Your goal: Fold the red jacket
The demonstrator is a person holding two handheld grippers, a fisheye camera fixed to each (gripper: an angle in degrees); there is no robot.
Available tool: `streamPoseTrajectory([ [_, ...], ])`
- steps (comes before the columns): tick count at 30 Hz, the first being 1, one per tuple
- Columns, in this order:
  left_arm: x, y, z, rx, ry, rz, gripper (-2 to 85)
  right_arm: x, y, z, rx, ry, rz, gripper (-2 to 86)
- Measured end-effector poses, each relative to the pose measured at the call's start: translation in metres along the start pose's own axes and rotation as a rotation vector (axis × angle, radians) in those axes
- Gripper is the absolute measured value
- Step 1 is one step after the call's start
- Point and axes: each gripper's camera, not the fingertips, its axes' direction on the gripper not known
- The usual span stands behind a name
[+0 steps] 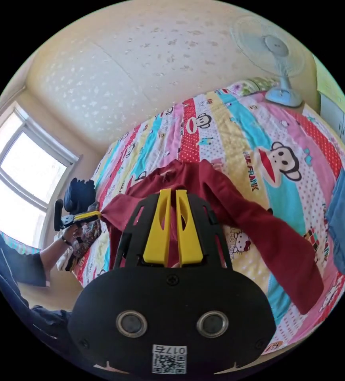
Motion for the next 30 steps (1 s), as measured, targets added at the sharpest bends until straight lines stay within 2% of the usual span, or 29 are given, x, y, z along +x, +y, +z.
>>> streamPoseTrajectory([
  [4, -0.002, 0.019, 0.042, -0.104, 0.017, -0.092, 0.4, 0.038, 0.024, 0.076, -0.189, 0.101, 0.076, 4.1],
  [6, 0.003, 0.023, 0.042, -0.082, 0.042, -0.141, 0.7, 0.058, 0.036, 0.1, -0.302, 0.147, 0.135, 4.9],
  [8, 0.001, 0.022, 0.027, -0.066, 0.084, -0.185, 1.1, 0.056, 0.039, 0.083, -0.241, 0.114, 0.106, 5.9],
  [10, -0.002, 0.021, 0.009, -0.08, 0.128, -0.227, 1.8, 0.04, 0.04, 0.065, -0.221, 0.195, 0.056, 6.6],
  [13, 0.005, 0.027, -0.042, 0.034, 0.136, -0.274, 2.3, 0.007, 0.049, 0.037, -0.175, 0.184, -0.032, 7.1],
  [15, 0.03, 0.02, -0.065, 0.08, 0.171, -0.236, 2.0, -0.006, 0.059, 0.04, -0.211, 0.145, -0.054, 7.3],
  [19, 0.089, 0.0, -0.046, 0.007, 0.173, -0.141, 1.3, -0.003, 0.098, 0.098, -0.428, 0.196, -0.039, 7.5],
  [22, 0.136, -0.012, -0.005, -0.093, 0.168, -0.076, 0.7, 0.015, 0.097, 0.086, -0.337, 0.102, 0.123, 7.6],
  [24, 0.164, -0.014, 0.035, -0.236, 0.17, -0.002, 0.5, 0.022, 0.094, 0.054, -0.229, 0.122, 0.187, 8.0],
  [26, 0.173, -0.007, 0.055, -0.273, 0.128, -0.01, 0.4, 0.032, 0.095, 0.006, -0.137, 0.305, 0.162, 8.3],
  [29, 0.173, 0.001, 0.052, -0.195, 0.128, -0.043, 0.3, 0.056, 0.101, -0.031, -0.207, 0.606, 0.045, 8.8],
  [30, 0.172, 0.001, 0.051, -0.191, 0.133, -0.047, 0.3, 0.063, 0.103, -0.035, -0.233, 0.647, 0.015, 8.9],
])
